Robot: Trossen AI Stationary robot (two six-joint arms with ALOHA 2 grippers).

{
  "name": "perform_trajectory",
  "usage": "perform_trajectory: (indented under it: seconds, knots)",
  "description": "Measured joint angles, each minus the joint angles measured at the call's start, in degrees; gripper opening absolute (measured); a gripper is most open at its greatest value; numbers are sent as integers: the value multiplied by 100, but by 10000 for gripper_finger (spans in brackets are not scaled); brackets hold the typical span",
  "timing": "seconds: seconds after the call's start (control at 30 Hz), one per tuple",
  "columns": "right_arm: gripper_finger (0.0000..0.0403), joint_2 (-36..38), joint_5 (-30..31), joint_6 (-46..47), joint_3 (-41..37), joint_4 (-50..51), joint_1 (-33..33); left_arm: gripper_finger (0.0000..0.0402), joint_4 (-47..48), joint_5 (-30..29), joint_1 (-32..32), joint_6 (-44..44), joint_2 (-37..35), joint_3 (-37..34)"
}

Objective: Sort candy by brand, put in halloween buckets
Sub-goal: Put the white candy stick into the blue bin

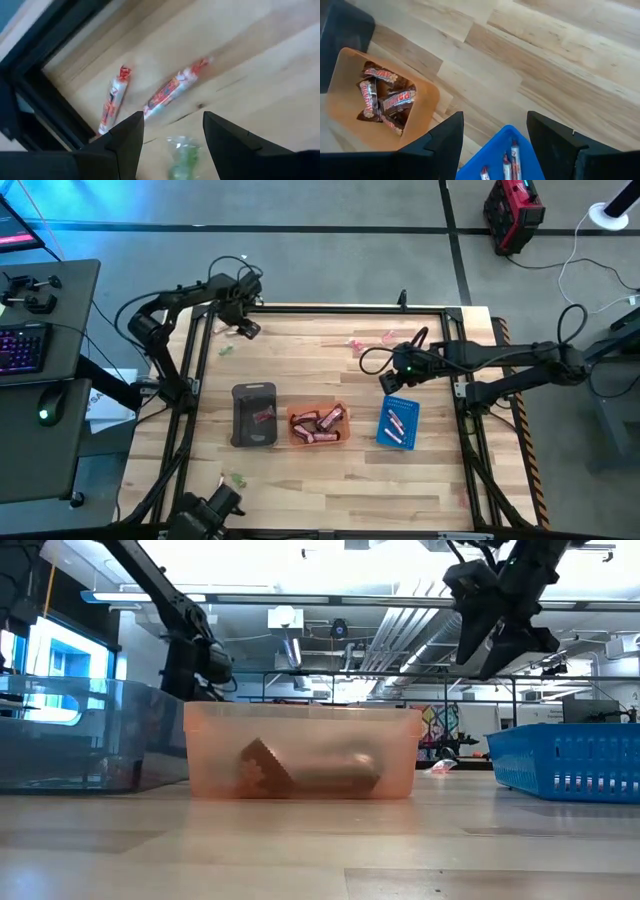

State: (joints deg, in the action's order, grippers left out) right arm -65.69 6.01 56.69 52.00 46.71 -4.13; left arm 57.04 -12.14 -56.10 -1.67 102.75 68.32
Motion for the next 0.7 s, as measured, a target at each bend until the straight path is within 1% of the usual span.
perform_trajectory:
  seconds: [0.1, 0.2, 0.3, 0.6, 0.7]
  knots:
    - [211, -2, -25, 26, -98, -146, 1, 193, 5, 17, -32, -579, 219, 140]
    - [211, -2, -44, 169, -120, -226, 1, 193, -2, 50, -16, -817, 421, 319]
    - [211, -2, -53, 254, -120, -231, 5, 193, 7, 287, 5, -1069, 540, 404]
    - [211, -2, -58, 350, -120, -241, 5, 193, 179, 303, -52, -1405, 850, 375]
    - [211, -2, -61, 432, -121, -244, 5, 193, 93, 151, -62, -1438, 1001, 375]
